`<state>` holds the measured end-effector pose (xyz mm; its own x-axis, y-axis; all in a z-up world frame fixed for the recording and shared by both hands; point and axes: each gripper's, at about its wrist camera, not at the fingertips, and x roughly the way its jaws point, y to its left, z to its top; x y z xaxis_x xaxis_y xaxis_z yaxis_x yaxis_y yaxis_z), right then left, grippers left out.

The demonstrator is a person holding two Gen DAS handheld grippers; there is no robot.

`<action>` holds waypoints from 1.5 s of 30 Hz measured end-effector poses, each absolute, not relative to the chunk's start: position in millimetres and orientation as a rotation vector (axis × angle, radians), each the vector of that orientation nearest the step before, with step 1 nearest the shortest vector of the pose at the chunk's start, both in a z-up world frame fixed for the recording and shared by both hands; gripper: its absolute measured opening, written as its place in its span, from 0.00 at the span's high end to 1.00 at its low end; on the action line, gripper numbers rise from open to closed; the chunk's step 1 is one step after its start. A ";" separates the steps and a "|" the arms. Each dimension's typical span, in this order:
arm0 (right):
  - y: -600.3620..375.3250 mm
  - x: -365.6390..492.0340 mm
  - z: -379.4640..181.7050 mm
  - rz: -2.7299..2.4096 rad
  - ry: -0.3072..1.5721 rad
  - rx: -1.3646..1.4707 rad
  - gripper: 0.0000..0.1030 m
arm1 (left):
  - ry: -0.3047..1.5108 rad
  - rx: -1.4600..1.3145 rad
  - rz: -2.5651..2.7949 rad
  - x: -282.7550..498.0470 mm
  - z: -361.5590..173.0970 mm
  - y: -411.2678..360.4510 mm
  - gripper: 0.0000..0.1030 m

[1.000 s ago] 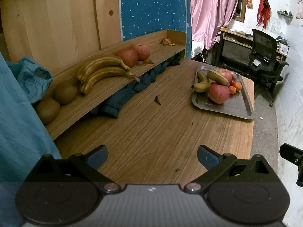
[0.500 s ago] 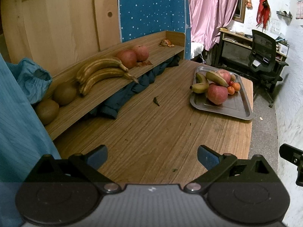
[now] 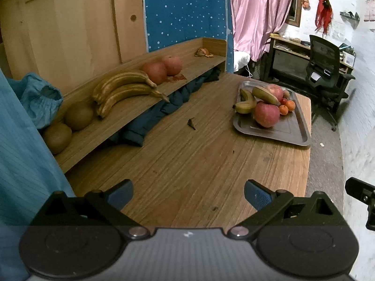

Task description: Organize fruits

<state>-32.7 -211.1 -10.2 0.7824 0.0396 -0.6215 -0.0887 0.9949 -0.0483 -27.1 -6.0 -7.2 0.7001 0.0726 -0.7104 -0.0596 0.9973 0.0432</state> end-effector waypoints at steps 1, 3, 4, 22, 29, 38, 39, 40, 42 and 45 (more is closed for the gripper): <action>-211.7 -33.3 -10.5 0.067 0.669 -0.076 0.01 | 0.792 0.018 0.073 -27.2 -7.3 -6.1 0.00; -212.2 -34.7 -10.6 0.065 0.668 -0.076 0.01 | 0.791 0.017 0.074 -27.1 -7.3 -6.2 0.00; -212.4 -34.7 -10.6 0.065 0.668 -0.076 0.01 | 0.791 0.017 0.074 -27.1 -7.3 -6.3 0.00; -212.4 -33.8 -10.8 0.067 0.670 -0.077 0.01 | 0.797 0.019 0.073 -27.0 -7.9 -7.1 0.00; -209.3 -39.2 -14.4 0.062 0.680 -0.082 0.01 | 0.804 0.015 0.066 -26.1 -10.0 -5.5 0.00; -203.6 -39.4 -14.3 0.060 0.692 -0.086 0.01 | 0.814 0.027 0.056 -22.0 -11.1 -0.9 0.00; -202.3 -38.0 -14.0 0.058 0.692 -0.086 0.01 | 0.815 0.029 0.051 -21.4 -10.8 -0.8 0.00; -202.3 -38.0 -13.8 0.057 0.692 -0.086 0.01 | 0.816 0.028 0.047 -21.2 -10.9 -0.7 0.00; -201.6 -37.6 -13.5 0.055 0.692 -0.086 0.01 | 0.817 0.031 0.043 -20.1 -10.9 -1.2 0.00; -202.0 -37.2 -13.9 0.057 0.693 -0.087 0.01 | 0.817 0.037 0.041 -18.8 -10.9 -1.8 0.00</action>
